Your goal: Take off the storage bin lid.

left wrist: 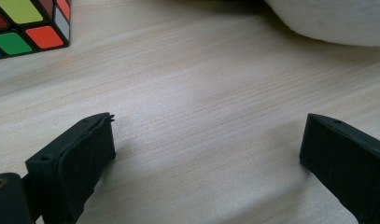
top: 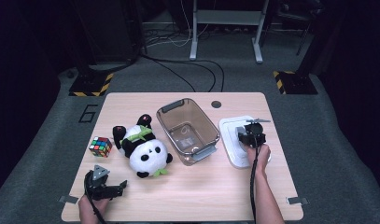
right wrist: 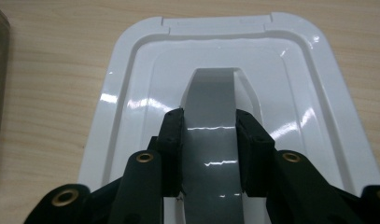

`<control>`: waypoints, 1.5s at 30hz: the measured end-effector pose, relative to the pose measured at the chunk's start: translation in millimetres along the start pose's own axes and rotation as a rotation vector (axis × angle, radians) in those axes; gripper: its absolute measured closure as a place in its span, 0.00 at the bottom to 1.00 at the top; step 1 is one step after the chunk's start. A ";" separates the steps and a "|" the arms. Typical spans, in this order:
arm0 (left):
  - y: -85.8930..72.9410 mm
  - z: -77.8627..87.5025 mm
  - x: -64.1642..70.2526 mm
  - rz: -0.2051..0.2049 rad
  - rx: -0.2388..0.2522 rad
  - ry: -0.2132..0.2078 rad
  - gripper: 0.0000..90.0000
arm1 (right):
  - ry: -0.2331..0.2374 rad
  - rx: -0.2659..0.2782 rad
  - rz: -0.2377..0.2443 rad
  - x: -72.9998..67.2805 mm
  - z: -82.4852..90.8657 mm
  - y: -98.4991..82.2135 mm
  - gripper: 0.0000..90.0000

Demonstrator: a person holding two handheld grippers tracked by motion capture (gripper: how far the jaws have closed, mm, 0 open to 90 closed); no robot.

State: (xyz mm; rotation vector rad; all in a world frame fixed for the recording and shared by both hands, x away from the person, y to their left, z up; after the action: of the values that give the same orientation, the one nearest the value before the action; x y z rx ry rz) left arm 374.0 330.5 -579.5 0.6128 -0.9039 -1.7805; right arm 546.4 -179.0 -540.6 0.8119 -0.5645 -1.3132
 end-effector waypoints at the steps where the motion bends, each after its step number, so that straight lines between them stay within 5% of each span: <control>1: -0.1 0.0 0.2 0.001 -0.001 -0.002 0.03 | 0.007 0.009 0.002 0.5 -0.6 -0.1 0.74; 10: 0.3 -0.4 0.5 0.008 0.007 0.002 0.03 | 0.070 0.008 -0.023 2.7 19.7 7.9 0.36; 14: 0.3 -0.3 0.6 0.008 0.007 0.002 0.04 | 0.121 0.015 0.032 -3.2 37.9 9.2 0.20; 24: 0.3 -0.4 0.5 0.010 0.009 0.002 0.04 | 0.173 0.041 0.101 -14.0 74.5 7.5 0.00; 34: 0.4 -0.7 0.5 0.011 0.012 0.003 0.04 | 0.251 0.079 0.192 -47.7 89.8 -17.6 0.00; 40: 0.4 -0.7 0.5 0.011 0.012 0.004 0.04 | 0.282 0.112 0.325 -72.1 92.7 -37.6 0.00; 45: 0.4 -0.7 0.5 0.011 0.012 0.004 0.04 | 0.345 0.098 0.341 -91.4 91.9 -54.9 0.00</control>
State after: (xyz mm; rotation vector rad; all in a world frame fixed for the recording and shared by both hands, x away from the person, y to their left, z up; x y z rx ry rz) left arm 374.5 329.8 -579.6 0.6174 -0.9144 -1.7651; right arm 425.0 -110.6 -520.2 0.9521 -0.4685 -0.8170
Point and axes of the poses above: each handheld gripper's, and its own axes: z roughly backward along the jaws, y roughly out of its top, x roughly to its right, the point moved 7 cm from there along -z, roughly forward along the jaws, and after that the axes turned 8 degrees about x, right-handed, at the moved point
